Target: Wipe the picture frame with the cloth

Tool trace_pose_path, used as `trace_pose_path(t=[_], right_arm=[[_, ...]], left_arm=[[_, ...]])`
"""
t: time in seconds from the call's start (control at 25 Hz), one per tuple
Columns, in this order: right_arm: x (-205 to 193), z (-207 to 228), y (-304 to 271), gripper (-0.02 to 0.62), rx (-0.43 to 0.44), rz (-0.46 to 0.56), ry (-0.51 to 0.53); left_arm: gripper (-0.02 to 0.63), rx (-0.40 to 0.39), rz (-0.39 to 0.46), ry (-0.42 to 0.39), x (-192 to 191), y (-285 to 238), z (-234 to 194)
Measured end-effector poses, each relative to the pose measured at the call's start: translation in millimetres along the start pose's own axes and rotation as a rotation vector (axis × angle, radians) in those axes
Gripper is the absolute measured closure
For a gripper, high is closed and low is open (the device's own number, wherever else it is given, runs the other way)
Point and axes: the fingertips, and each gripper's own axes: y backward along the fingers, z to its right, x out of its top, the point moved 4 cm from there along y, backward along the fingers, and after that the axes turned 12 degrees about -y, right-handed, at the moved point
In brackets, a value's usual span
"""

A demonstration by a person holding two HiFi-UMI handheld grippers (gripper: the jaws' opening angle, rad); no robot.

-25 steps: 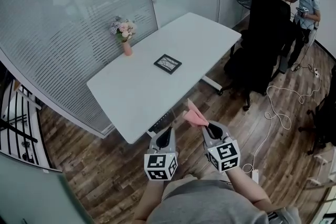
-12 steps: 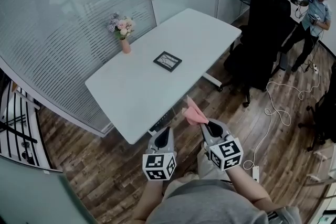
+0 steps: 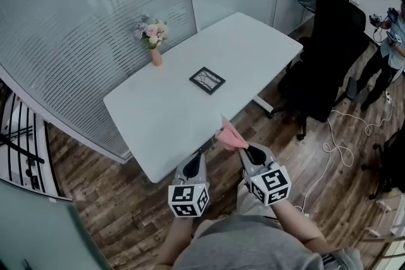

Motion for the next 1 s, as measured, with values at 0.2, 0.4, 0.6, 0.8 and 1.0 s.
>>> trace_pose_path(t=[0.2,0.4,0.6,0.8,1.0], right_arm=[[16,34,-31,0.580,0.046,-0.030,0.045],[29,66,-64,0.580,0.111,-0.057,0.078],[46,106,-95,0.580,0.171,-0.092,0.100],[70,139,-128,0.580,0.243,-0.107,0.125],[85,171,-162,0.580,0.307,-0.129,0.139]], left_arm=[[0.603,0.047,-0.003,0.012,9,-40,-5],[0.603,0.082,-0.001,0.011,21,-85,-4],[0.604,0.137,-0.007,0.028,34,-131,-1],[0.604,0.209,-0.008,0.050,48,-171,-4],[0.604,0.290,-0.006,0.083,57,-206,-9]])
